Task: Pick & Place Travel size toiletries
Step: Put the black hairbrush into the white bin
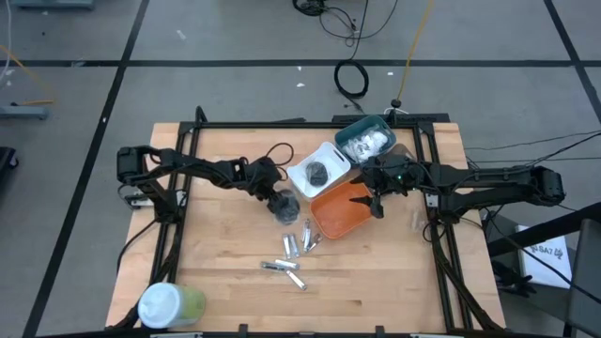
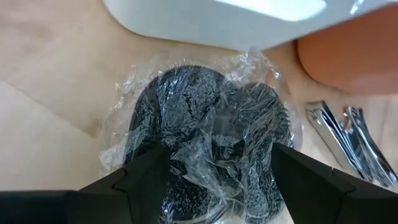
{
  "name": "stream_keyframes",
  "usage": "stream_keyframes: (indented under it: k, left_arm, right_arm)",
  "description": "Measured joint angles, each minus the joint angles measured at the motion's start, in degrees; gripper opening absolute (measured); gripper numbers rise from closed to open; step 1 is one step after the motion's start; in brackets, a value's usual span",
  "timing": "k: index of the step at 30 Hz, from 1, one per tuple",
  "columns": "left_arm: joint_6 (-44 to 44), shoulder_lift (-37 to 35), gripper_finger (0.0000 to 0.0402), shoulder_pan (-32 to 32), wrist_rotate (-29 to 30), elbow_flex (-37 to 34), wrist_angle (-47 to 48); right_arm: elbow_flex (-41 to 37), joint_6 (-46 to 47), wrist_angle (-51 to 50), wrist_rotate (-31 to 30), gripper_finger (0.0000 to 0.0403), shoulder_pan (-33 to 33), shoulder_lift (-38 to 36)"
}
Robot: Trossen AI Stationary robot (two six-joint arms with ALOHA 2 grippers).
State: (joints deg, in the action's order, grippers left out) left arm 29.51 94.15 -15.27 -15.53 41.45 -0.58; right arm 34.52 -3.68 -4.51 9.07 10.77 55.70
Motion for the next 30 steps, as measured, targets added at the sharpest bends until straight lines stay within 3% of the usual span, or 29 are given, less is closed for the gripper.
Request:
stream_keyframes:
  k: [14, 23, 26, 30]
  left_arm:
    - [-2.55, 0.02, 0.0273, 2.31, -7.97, -0.02, -3.21]
    - [-6.30, 0.02, 0.0269, 4.34, -5.00, -0.02, -2.09]
    - [-6.73, 0.04, 0.0244, 4.81, -4.33, -0.04, -2.03]
    - [-6.77, 0.04, 0.0181, 4.92, -4.26, -0.04, -2.01]
  right_arm:
    - [0.00, 0.00, 0.00, -0.01, 0.0256, 0.01, 0.00]
    - [0.00, -0.20, 0.00, -0.01, 0.0256, 0.02, 0.00]
    - [0.00, -0.20, 0.00, -0.01, 0.0256, 0.02, 0.00]
    - [0.00, -0.20, 0.00, -0.01, 0.0256, 0.00, 0.00]
